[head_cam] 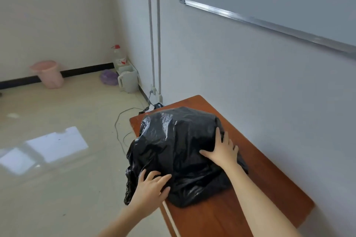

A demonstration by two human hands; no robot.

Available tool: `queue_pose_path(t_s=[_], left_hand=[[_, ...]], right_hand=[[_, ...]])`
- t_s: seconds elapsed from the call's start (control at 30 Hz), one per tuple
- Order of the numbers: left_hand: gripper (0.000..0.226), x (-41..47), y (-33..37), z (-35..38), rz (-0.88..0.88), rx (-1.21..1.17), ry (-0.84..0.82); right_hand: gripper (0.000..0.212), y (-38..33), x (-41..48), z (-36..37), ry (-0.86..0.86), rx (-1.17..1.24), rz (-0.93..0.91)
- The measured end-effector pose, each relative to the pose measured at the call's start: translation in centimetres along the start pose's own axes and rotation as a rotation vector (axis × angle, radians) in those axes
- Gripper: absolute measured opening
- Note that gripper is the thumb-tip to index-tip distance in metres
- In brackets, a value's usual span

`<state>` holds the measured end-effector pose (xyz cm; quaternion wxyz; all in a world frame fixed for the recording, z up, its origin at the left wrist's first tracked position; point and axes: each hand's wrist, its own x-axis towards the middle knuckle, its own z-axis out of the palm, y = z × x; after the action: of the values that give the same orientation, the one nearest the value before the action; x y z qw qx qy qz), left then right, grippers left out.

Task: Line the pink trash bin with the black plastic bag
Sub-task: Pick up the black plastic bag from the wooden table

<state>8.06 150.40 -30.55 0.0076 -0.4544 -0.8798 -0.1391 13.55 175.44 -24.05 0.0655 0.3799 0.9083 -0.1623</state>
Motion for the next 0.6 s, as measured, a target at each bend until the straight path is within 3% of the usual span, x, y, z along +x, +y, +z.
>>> queue_pose_path(t_s=[0.13, 0.2, 0.27, 0.37, 0.43, 0.6], left_hand=[[0.060, 0.7, -0.9, -1.7, -0.480, -0.179, 0.242], [0.092, 1.6, -2.0, -2.8, -0.733, -0.403, 0.125], [0.106, 2.6, -3.2, -3.0, -0.714, -0.723, 0.097], [0.105, 3.0, -3.4, -2.7, -0.633, -1.026, 0.039], [0.105, 2.8, -2.4, -2.2, -0.626, -1.047, -0.031], [0.074, 2.3, -2.8, -2.8, -0.725, -1.116, 0.182]], right_hand=[[0.094, 0.3, -1.5, 3.4, -0.056, -0.066, 0.011], [0.085, 0.1, -2.2, 4.5, -0.066, -0.063, 0.000], [0.075, -0.1, -2.8, 5.6, -0.068, -0.049, -0.019], [0.058, -0.6, -3.6, 6.8, -0.010, 0.054, -0.094], [0.047, -1.8, -4.0, 7.5, 0.034, 0.184, -0.195], [0.039, -6.8, -4.5, 7.6, 0.173, 0.388, -0.337]])
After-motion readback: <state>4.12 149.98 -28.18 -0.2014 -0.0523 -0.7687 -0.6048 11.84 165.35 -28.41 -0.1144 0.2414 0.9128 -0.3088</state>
